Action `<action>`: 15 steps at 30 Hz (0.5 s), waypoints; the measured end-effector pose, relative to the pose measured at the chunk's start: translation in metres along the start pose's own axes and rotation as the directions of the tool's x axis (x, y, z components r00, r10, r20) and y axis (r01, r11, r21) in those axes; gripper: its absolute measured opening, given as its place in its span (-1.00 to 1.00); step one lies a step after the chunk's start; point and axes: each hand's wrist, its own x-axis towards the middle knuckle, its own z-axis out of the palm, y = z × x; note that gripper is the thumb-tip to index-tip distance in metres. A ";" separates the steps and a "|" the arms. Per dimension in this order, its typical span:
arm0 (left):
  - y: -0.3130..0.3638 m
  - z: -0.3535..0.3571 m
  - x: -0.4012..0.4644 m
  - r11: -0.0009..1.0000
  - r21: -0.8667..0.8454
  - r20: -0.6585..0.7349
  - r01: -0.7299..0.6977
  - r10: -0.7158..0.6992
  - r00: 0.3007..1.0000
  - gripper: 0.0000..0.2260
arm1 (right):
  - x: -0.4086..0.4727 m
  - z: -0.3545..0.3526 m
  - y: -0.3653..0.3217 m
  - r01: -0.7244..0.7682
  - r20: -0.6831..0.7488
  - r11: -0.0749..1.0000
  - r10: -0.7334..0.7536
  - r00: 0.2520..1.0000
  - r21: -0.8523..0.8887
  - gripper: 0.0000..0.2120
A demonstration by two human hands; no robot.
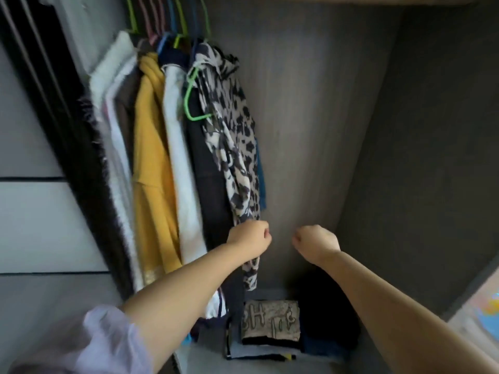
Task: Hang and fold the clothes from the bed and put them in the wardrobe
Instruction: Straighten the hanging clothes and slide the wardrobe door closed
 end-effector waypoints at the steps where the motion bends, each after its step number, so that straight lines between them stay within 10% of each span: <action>1: -0.007 -0.009 -0.013 1.000 -0.009 -0.014 -0.008 0.007 1.000 -0.82 | -0.008 -0.006 -0.015 0.006 -0.017 1.000 -0.006 1.000 0.007 -0.68; 10: -0.090 -0.108 -0.110 0.991 -0.059 -0.246 0.120 -0.131 0.961 -0.81 | -0.035 -0.079 -0.184 0.351 -0.372 0.929 -0.287 0.883 0.116 -0.65; 15: -0.138 -0.149 -0.159 0.953 -0.153 -0.522 0.261 -0.302 0.798 -0.79 | -0.038 -0.114 -0.268 0.648 -0.523 0.749 -0.500 0.690 0.139 -0.78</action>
